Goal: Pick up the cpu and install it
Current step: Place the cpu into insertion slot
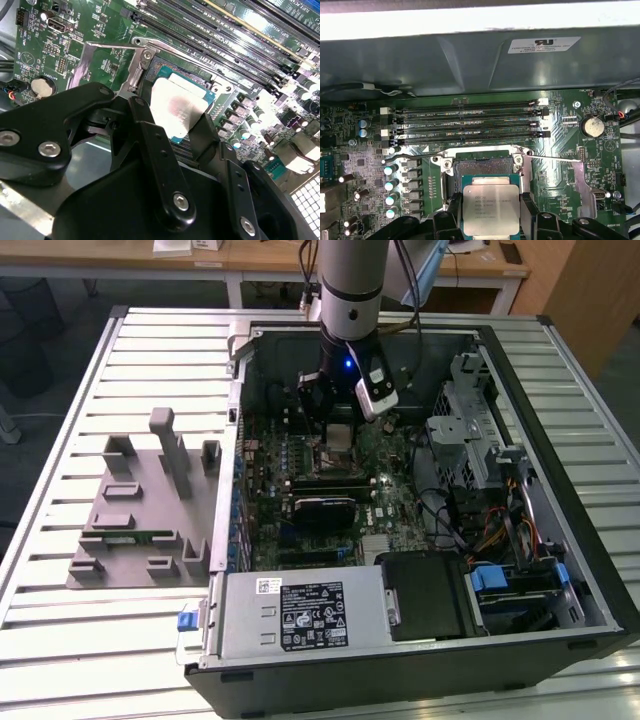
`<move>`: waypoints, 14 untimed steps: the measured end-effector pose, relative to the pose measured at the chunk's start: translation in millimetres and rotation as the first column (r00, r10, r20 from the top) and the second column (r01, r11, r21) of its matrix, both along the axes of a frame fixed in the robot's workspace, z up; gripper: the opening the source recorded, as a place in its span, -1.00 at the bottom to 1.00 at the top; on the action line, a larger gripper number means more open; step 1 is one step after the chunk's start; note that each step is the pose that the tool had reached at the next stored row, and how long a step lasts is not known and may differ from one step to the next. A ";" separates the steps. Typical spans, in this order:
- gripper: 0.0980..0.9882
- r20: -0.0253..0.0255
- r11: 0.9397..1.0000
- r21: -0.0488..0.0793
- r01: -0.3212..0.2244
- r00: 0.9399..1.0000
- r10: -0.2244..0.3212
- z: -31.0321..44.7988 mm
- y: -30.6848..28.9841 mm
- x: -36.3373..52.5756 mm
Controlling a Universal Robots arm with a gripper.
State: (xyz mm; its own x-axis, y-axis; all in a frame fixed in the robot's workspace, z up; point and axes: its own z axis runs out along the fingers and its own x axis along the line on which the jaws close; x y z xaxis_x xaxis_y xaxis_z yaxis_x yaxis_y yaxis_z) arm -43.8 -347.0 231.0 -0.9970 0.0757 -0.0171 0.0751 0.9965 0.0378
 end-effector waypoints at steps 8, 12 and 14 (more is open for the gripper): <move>0.00 0.000 0.998 0.000 0.064 0.998 -0.064 0.0 0.0 0.0; 0.00 0.000 0.991 0.000 0.132 0.991 -0.132 -0.1 0.0 0.0; 0.00 0.000 0.986 0.000 0.166 0.986 -0.166 -0.1 0.0 0.0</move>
